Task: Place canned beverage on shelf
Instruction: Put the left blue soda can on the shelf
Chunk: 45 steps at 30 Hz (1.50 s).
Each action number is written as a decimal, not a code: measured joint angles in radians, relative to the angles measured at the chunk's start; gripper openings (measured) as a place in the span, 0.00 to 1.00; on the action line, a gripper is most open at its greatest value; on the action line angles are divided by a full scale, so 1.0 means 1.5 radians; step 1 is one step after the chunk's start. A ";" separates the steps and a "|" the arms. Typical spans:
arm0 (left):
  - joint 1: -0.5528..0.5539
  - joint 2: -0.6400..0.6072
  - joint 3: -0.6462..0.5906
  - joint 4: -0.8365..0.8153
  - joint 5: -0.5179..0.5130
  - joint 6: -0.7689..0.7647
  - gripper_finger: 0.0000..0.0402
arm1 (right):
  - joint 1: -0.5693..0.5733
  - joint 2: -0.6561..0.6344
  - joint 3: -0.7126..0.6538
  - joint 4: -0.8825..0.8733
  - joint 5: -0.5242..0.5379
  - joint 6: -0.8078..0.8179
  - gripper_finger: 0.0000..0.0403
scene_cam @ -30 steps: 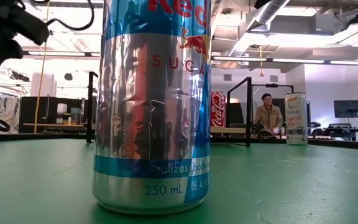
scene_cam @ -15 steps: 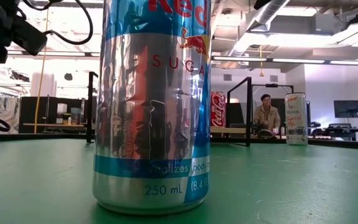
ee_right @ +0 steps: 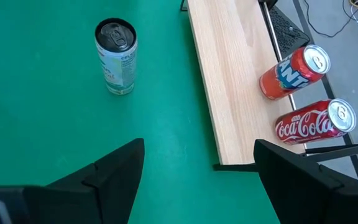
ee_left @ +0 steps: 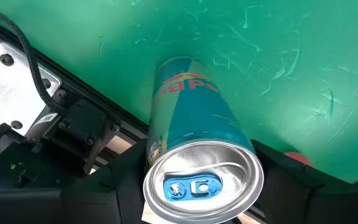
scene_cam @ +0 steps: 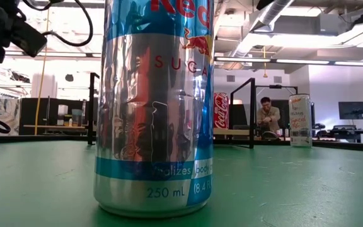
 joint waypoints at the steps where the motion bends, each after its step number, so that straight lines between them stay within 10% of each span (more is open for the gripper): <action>1: 0.000 0.000 0.002 0.006 0.000 0.004 0.55 | 0.000 0.000 0.000 0.000 0.000 -0.001 0.81; 12: 0.001 0.066 0.115 0.047 -0.048 0.137 0.55 | 0.000 0.000 0.000 0.000 0.000 -0.013 0.81; 28: 0.022 0.357 0.268 -0.005 -0.078 0.589 0.55 | 0.000 0.000 0.000 0.008 0.000 0.023 0.81; 45: -0.006 0.402 0.291 0.027 -0.130 0.713 0.62 | 0.000 0.000 0.000 0.008 0.003 0.028 0.81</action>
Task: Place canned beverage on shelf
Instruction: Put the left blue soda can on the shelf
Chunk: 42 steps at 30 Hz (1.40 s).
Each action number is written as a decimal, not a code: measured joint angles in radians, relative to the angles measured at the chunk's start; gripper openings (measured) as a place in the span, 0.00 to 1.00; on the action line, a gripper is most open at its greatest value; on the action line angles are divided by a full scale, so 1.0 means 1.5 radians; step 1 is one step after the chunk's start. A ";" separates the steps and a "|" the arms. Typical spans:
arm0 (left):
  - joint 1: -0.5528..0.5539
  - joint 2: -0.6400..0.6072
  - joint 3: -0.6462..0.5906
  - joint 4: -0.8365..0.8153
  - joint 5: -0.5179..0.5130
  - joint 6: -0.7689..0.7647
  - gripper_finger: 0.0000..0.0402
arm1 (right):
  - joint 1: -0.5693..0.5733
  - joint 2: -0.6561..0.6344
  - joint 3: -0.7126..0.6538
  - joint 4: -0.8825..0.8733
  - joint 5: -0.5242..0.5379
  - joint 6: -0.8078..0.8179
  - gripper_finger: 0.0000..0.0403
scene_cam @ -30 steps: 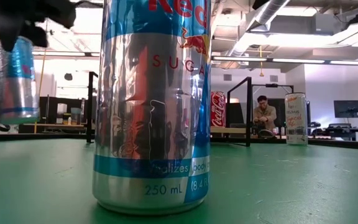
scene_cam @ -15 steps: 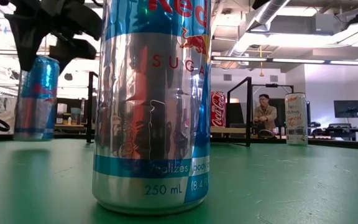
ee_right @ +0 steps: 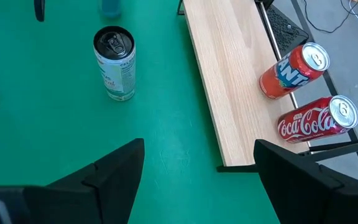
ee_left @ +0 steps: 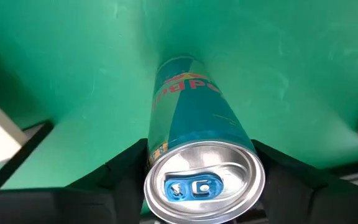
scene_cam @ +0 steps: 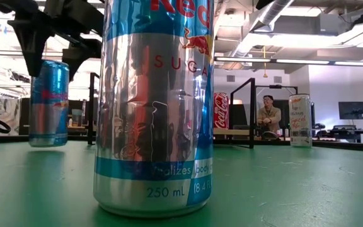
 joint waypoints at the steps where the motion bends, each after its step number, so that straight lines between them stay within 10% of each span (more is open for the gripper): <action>1: 0.000 0.000 0.000 0.010 0.002 -0.001 0.67 | 0.000 0.000 0.000 0.000 0.000 0.000 0.81; 8: 0.001 0.000 0.000 0.019 0.002 -0.039 0.87 | 0.000 0.000 0.000 0.000 0.000 -0.011 0.81; 42: 0.002 -0.097 -0.001 -0.008 0.093 -0.604 0.89 | 0.000 0.000 0.000 -0.006 0.000 -0.010 0.81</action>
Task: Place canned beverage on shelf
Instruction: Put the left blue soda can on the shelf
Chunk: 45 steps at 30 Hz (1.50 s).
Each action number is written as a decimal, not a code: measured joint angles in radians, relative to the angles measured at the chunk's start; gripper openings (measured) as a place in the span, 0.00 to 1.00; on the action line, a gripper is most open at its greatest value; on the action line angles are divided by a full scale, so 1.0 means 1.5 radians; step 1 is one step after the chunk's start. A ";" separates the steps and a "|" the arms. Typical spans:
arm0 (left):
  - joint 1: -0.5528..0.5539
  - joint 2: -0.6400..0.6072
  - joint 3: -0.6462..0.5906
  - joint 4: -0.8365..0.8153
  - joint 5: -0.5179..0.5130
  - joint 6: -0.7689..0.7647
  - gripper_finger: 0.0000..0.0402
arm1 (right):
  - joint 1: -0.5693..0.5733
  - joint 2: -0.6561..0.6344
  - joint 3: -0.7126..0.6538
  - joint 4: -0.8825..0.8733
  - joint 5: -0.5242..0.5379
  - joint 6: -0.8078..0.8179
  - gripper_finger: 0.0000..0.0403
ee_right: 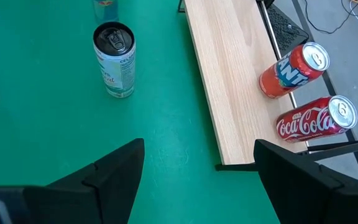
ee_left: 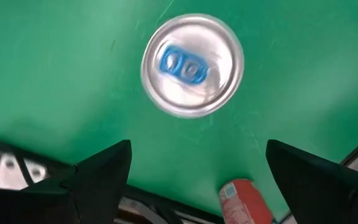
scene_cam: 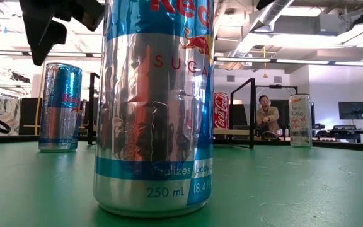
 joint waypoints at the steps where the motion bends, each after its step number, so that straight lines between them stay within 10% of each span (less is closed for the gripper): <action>1: 0.000 0.000 0.000 0.000 0.001 -0.017 0.89 | 0.000 0.000 0.000 0.000 0.000 0.000 0.81; 17: 0.006 0.000 0.000 0.013 0.002 -0.201 0.89 | 0.000 0.000 0.000 0.001 0.000 -0.002 0.81; 45: 0.043 0.051 0.000 0.074 -0.064 -0.231 0.89 | -0.006 0.000 0.000 0.002 -0.001 -0.018 0.81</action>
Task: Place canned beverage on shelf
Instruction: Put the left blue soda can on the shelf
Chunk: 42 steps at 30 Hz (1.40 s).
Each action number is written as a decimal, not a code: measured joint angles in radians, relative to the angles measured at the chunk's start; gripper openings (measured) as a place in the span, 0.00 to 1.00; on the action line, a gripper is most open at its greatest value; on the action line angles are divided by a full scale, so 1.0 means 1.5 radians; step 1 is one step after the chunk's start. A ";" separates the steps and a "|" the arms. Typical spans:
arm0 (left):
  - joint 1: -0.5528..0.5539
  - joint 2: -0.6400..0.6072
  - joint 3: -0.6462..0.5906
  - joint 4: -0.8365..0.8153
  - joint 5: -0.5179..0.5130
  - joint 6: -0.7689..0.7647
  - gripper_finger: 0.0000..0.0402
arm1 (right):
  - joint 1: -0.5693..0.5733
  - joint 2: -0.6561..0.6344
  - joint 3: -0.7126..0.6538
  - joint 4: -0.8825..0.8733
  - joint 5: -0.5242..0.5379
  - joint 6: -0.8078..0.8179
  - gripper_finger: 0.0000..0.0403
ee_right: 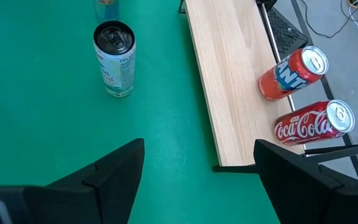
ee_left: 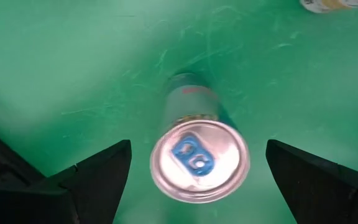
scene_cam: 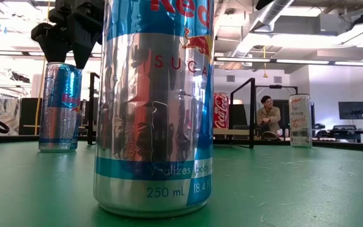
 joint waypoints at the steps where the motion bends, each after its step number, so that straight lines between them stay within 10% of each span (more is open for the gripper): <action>1: 0.000 0.002 0.000 -0.003 0.000 -0.004 0.89 | -0.003 0.000 0.000 0.000 0.000 0.000 0.81; 19: 0.001 0.055 -0.001 0.004 0.012 0.007 0.88 | -0.016 0.000 0.000 0.000 0.000 -0.013 0.81; 33: 0.021 0.056 -0.001 0.001 0.035 0.043 0.56 | -0.016 0.000 0.000 -0.001 0.000 -0.027 0.81; 42: 0.083 0.055 0.095 -0.004 0.097 0.178 0.55 | -0.016 0.000 0.000 -0.003 0.000 -0.036 0.81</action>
